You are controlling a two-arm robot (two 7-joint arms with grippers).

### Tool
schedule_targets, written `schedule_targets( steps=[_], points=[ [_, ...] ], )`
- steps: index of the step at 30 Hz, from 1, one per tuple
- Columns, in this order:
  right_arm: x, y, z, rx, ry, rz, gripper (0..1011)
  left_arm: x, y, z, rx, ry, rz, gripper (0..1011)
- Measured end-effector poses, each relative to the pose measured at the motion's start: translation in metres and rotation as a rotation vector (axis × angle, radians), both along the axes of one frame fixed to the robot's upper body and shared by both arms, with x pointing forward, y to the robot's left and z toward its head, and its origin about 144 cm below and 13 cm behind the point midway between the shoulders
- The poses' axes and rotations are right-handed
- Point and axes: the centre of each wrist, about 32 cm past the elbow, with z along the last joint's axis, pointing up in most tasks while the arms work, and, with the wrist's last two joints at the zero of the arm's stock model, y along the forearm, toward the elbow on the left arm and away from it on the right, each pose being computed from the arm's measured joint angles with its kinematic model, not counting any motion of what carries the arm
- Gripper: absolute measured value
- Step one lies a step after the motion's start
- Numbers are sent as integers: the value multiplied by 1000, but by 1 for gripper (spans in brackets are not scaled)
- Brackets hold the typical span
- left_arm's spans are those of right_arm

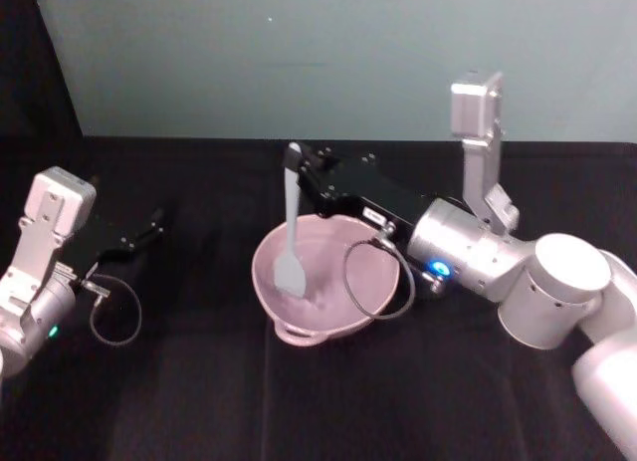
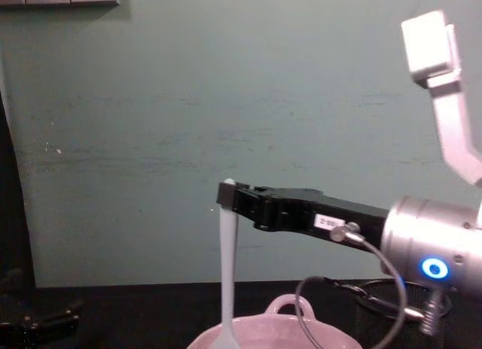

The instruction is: Use the one hand to pick up the spoon and stir the clear water in the bowl.

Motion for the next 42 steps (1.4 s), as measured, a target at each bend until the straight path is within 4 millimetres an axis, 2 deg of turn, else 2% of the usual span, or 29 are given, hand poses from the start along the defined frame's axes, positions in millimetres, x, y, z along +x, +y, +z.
schedule_targets(
  steps=[9,20,23,31,39,42],
  points=[
    [24,8,3,1,-7,-27,95,0,0,0,0,0,0,1011],
    [36,-17,3,-1,-7,-122,96,0,0,0,0,0,0,1011],
    [33,-30,2,-5,-9,-150,96,0,0,0,0,0,0,1011],
    [14,-47,1,-16,-18,-165,96,0,0,0,0,0,0,1011],
    [-10,-46,-1,-9,-13,-130,96,0,0,0,0,0,0,1011],
    [-13,-43,-2,-6,-12,-121,96,0,0,0,0,0,0,1011]
  ],
)
